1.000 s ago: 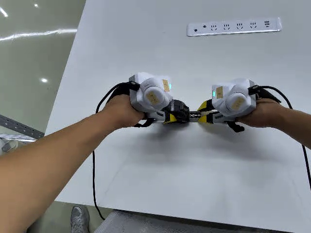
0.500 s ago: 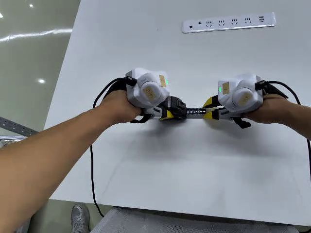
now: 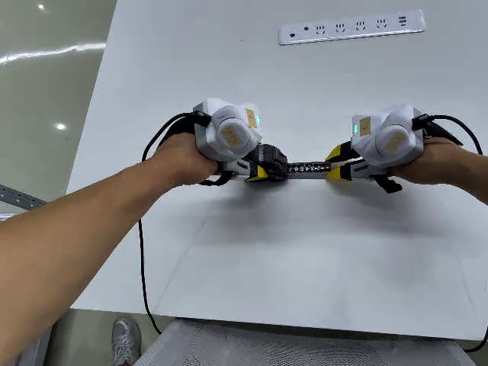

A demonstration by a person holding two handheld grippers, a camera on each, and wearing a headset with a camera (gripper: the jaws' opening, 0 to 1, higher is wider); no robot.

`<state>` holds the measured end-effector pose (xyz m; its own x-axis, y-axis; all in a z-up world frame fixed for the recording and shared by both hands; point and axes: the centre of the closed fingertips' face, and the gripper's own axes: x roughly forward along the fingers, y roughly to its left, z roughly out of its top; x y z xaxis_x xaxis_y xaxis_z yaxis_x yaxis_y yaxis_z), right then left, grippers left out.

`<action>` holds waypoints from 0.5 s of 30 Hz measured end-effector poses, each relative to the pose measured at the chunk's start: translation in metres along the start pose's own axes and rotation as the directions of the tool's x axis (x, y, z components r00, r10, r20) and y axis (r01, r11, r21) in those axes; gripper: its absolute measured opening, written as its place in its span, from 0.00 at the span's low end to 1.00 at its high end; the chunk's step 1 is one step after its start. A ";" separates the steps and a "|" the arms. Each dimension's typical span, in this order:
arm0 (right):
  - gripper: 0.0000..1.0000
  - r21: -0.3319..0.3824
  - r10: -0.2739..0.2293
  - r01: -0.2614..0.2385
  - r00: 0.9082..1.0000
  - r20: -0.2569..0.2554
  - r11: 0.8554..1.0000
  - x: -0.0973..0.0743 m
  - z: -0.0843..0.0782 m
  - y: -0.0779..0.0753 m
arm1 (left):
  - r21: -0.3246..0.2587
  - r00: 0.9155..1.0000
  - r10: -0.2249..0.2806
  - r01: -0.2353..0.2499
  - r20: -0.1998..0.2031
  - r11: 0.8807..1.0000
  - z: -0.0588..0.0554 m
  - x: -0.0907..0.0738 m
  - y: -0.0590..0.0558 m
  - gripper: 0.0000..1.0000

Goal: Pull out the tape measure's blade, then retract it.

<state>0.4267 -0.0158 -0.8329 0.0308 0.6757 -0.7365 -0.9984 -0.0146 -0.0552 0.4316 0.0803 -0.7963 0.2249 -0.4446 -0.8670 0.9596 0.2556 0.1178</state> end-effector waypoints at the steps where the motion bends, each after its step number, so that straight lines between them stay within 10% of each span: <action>1: 0.09 0.002 -0.001 0.001 1.000 -0.001 1.000 -0.001 -0.001 0.000 | 0.001 1.000 0.000 0.000 -0.001 1.000 0.000 0.000 0.000 0.29; 15: 0.09 0.006 -0.008 0.008 1.000 -0.028 1.000 -0.017 -0.021 -0.001 | 0.000 1.000 -0.002 0.002 -0.006 1.000 0.002 0.001 -0.001 0.29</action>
<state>0.4283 -0.0428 -0.8351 0.0399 0.6547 -0.7548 -0.9984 -0.0045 -0.0567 0.4317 0.0778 -0.7967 0.2218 -0.4402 -0.8701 0.9600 0.2550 0.1157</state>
